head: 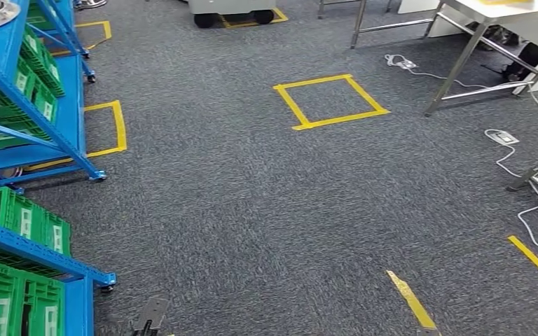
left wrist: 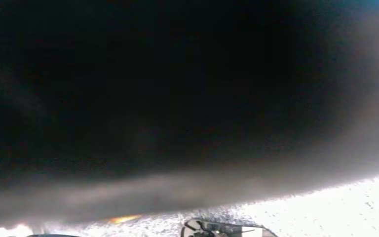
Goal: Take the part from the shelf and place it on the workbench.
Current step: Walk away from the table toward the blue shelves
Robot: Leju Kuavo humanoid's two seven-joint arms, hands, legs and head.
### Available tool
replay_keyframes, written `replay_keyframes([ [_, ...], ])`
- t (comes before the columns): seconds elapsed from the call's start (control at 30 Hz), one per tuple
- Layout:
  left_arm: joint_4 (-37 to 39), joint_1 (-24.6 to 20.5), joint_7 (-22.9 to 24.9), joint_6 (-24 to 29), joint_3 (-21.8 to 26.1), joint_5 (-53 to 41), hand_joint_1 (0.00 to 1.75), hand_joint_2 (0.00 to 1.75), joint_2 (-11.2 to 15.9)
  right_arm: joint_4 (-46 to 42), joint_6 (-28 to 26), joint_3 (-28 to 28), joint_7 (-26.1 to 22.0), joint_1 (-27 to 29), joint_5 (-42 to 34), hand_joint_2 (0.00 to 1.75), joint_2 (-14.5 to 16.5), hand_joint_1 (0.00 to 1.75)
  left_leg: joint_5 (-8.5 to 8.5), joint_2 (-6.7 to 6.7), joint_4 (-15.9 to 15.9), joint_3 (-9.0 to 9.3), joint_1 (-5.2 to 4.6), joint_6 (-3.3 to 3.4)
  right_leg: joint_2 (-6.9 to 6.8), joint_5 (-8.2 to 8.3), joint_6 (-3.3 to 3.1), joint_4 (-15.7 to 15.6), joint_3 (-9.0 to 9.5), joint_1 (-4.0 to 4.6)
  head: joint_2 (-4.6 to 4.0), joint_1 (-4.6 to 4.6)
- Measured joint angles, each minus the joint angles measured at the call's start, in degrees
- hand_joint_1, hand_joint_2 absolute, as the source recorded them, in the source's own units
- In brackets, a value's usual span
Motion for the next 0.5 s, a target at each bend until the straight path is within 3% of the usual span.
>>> replay_keyframes([
  [0.03, 0.00, 0.05, -0.01, -0.01, 0.00, 0.02, 0.00, 0.00, 0.02, 0.01, -0.01, 0.02, 0.01, 0.02, 0.02, 0.00, 0.01, 0.00, 0.12, -0.68, 0.08, -0.28, 0.09, -0.41, 0.26, -0.25, -0.15, -0.40, 0.31, 0.03, 0.00, -0.03],
  [0.07, 0.00, 0.16, -0.02, -0.02, 0.00, 0.02, 0.00, 0.00, 0.04, 0.01, -0.02, 0.03, 0.01, 0.03, 0.03, 0.00, 0.01, 0.00, 0.27, -1.35, 0.04, -0.51, 0.25, -0.79, -0.38, -0.22, -0.41, -0.51, 0.50, 0.11, 0.00, -0.06],
  [0.1, 0.00, 0.30, -0.02, -0.02, 0.00, 0.03, 0.00, 0.00, 0.08, 0.01, -0.02, 0.04, 0.01, 0.01, 0.04, 0.00, 0.03, 0.00, 0.16, -1.07, 0.19, -0.68, 0.34, -1.11, -1.09, -0.11, -0.73, -0.70, 0.60, 0.14, 0.00, -0.04],
  [0.17, 0.00, 0.34, -0.07, -0.06, 0.00, 0.07, 0.00, 0.00, 0.12, -0.02, -0.04, 0.05, -0.03, 0.00, 0.07, 0.00, 0.05, 0.00, -1.57, 1.67, 2.70, -1.93, 0.30, -1.63, -2.75, 0.04, -1.48, -1.14, 0.89, 0.13, 0.00, -0.35],
  [0.23, 0.00, 0.13, -0.21, -0.17, 0.00, 0.14, 0.00, 0.00, 0.12, -0.03, -0.06, 0.05, -0.07, 0.14, 0.08, 0.00, 0.02, 0.00, -5.25, 4.75, 9.69, -5.24, 0.38, -2.04, -4.72, -0.11, -2.00, -1.27, 1.04, 0.32, 0.00, -0.66],
  [0.3, 0.00, 0.17, -0.33, -0.32, 0.00, 0.22, 0.00, 0.00, 0.12, -0.03, -0.02, 0.05, -0.06, 0.23, 0.14, 0.00, 0.01, 0.00, -7.42, 5.40, 16.05, -8.22, 0.56, -2.31, -6.66, -0.34, -2.15, -1.26, 1.14, 0.48, 0.00, -0.69],
  [0.33, 0.00, 0.29, -0.35, -0.37, 0.00, 0.26, 0.00, 0.00, 0.13, -0.03, 0.01, 0.05, -0.06, 0.19, 0.17, 0.00, 0.01, 0.00, -6.91, 5.48, 16.47, -8.35, 0.59, -2.34, -7.48, -0.46, -2.12, -1.25, 1.24, 0.51, 0.00, -0.71],
  [0.37, 0.00, 0.40, -0.36, -0.40, 0.00, 0.31, 0.00, 0.00, 0.15, -0.03, 0.02, 0.07, -0.07, 0.15, 0.20, 0.00, 0.02, 0.00, -5.61, 5.61, 15.10, -7.59, 0.60, -2.31, -8.20, -0.59, -2.08, -1.24, 1.39, 0.53, 0.00, -0.72],
  [0.43, 0.00, 0.47, -0.38, -0.40, 0.00, 0.45, 0.00, 0.00, 0.20, -0.03, 0.07, 0.09, -0.07, 0.06, 0.22, 0.00, 0.03, 0.00, -2.14, 6.43, 9.08, -4.40, 0.53, -2.04, -9.31, -0.87, -1.91, -1.24, 1.81, 0.55, 0.00, -0.73],
  [0.5, 0.00, 0.35, -0.42, -0.42, 0.00, 0.58, 0.00, 0.00, 0.22, -0.03, 0.11, 0.11, -0.09, 0.01, 0.23, 0.00, 0.03, 0.00, -0.39, 8.80, 3.18, -1.24, 0.08, -1.54, -10.26, -1.26, -1.52, -1.19, 2.22, 0.77, 0.00, -0.70],
])
